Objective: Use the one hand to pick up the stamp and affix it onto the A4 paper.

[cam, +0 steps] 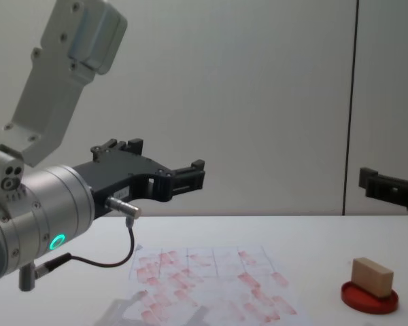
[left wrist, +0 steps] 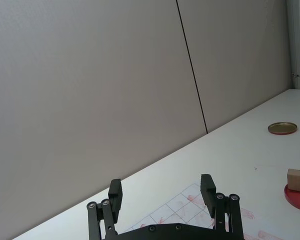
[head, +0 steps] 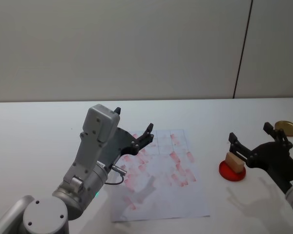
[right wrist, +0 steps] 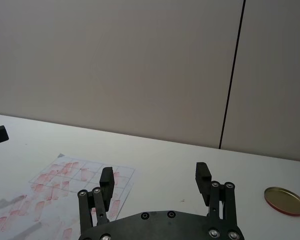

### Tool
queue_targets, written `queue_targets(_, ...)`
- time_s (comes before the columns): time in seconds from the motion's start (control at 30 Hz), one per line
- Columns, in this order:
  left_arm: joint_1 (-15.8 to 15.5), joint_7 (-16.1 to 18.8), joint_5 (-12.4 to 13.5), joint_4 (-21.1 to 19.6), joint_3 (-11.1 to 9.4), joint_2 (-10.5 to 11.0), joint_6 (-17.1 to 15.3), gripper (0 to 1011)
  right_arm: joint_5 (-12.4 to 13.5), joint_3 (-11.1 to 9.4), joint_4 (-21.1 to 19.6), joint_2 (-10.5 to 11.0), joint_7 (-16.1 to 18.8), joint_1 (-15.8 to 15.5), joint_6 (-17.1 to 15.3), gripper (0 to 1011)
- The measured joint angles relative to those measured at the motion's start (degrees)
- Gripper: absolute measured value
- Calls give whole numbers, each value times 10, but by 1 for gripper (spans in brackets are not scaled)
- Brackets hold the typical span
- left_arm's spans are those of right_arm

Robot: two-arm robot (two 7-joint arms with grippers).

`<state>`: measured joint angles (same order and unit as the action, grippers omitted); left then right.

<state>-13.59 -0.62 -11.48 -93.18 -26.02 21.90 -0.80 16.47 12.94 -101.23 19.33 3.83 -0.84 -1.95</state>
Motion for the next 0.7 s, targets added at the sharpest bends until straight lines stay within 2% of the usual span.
queue_targets(0.7,0,0,0,0,0,0,0,993,0,0,0,0,0,0,0,1001)
